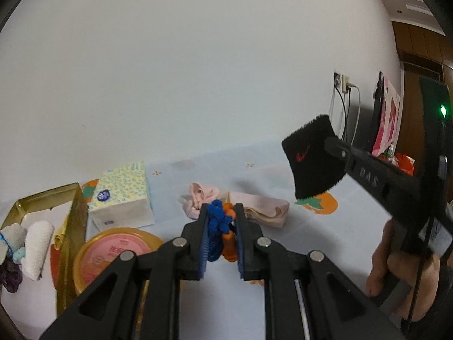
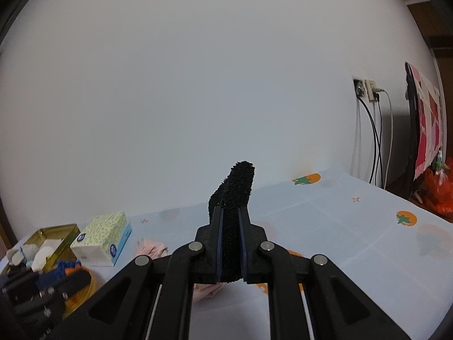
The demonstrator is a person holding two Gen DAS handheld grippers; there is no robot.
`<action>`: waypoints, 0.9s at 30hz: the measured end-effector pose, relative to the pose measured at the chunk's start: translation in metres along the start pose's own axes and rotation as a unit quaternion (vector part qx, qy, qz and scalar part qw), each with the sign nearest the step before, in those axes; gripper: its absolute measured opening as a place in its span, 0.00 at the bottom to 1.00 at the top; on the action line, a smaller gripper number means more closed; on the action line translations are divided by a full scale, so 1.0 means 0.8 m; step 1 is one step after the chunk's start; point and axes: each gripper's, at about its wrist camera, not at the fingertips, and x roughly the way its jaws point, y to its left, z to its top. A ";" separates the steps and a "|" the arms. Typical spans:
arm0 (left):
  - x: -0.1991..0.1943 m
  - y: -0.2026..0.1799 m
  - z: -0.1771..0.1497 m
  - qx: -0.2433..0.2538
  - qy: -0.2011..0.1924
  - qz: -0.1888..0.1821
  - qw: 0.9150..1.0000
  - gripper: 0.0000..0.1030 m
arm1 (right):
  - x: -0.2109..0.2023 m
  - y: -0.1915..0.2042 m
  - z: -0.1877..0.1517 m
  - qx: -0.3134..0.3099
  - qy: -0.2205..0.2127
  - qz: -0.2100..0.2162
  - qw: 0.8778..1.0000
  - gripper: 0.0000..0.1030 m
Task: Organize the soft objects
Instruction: 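Grasp the black fuzzy pad with the right tool while the left tool grasps the blue earplugs, then carry the black pad and blue earplugs over the gold tray with both tools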
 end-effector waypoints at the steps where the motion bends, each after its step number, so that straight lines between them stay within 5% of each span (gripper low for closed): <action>1: -0.002 0.002 0.000 0.001 -0.003 0.001 1.000 0.14 | -0.003 0.003 -0.001 -0.003 -0.001 -0.001 1.000 0.10; 13: -0.039 0.058 0.004 -0.011 -0.037 0.022 0.999 0.14 | -0.034 0.048 -0.015 -0.004 -0.011 -0.001 1.000 0.10; 27: -0.065 0.148 0.003 -0.056 -0.047 0.078 0.994 0.14 | -0.045 0.156 -0.025 -0.018 -0.013 0.076 0.997 0.11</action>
